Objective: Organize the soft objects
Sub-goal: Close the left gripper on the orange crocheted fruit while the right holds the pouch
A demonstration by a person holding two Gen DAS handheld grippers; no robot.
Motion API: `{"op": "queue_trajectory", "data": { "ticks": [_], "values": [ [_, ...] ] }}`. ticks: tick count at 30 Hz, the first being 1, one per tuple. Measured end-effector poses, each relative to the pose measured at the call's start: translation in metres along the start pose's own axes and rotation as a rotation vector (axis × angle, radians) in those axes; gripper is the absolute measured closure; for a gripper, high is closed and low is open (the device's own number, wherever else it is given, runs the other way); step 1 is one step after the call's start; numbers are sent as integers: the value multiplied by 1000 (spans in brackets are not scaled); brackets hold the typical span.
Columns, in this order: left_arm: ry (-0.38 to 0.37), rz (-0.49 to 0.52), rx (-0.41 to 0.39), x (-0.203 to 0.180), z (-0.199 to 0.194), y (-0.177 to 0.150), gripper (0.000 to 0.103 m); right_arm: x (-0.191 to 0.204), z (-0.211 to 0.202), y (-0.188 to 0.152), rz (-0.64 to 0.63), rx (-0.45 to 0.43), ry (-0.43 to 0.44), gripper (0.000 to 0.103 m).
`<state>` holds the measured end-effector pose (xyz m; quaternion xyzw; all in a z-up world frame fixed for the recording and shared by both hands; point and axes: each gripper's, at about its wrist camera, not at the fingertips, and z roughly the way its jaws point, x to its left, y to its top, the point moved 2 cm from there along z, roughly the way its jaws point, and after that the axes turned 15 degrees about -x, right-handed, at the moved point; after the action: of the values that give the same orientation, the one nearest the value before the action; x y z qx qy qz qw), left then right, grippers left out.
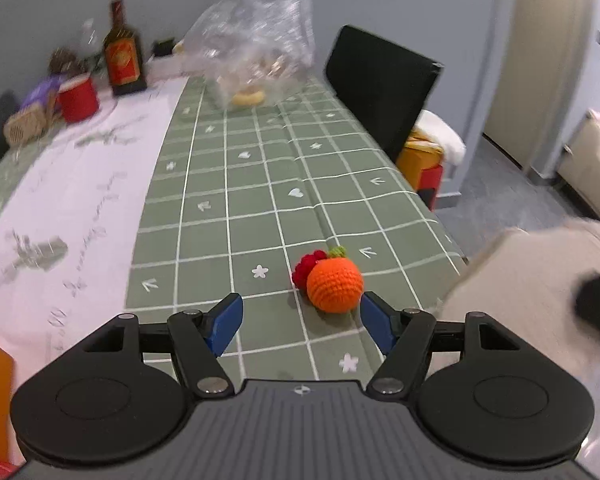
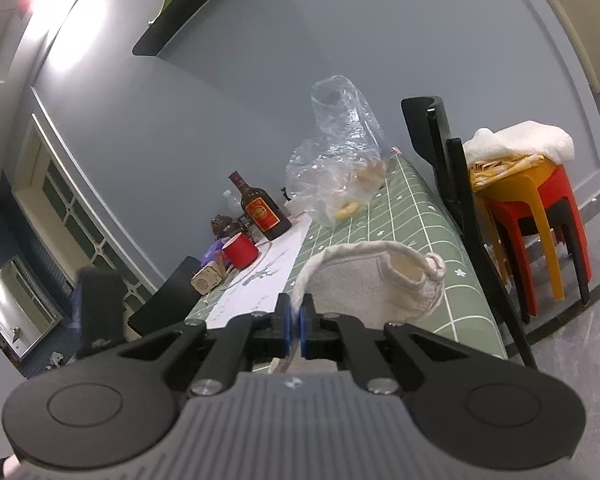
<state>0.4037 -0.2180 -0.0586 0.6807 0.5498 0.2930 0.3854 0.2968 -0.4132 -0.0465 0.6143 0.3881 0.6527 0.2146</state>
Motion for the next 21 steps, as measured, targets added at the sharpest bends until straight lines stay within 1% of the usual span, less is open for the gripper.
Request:
{"op": "queue_trajectory", "data": {
  "ticks": [2,4,6,7,9,10,12,15,16,18,21],
  "values": [
    [9,-32,10,-1,12,-1,23,0,-1,0,6,-5,5,101],
    [0,-40,-3,-1,24,0,23,-1,-2,0,16,-8,11,101],
    [12,-80,-21,0,30,1,23,-3,-2,0,19,-12,5,101],
    [5,-118,-24,2,33,2,22,-5,-1,1,20,-11,-6,101],
    [-1,-160,7,2,40,3,21,-7,-1,1,-2,-6,-54,101],
    [4,-159,16,1,44,3,22,-8,-1,1,-4,-4,-66,101],
    [26,-134,9,-2,47,1,22,-11,-2,2,9,-8,-64,101],
    [34,-94,-7,-9,50,-2,27,-12,-2,1,7,-8,-64,101],
    [25,-86,-11,-11,50,-3,36,-12,-1,1,9,-9,-61,101],
    [22,-79,-16,-15,50,-4,45,-12,0,1,12,-10,-54,101],
    [44,-46,-25,-23,47,-4,48,-13,-1,0,10,-7,-51,101]
  ]
}}
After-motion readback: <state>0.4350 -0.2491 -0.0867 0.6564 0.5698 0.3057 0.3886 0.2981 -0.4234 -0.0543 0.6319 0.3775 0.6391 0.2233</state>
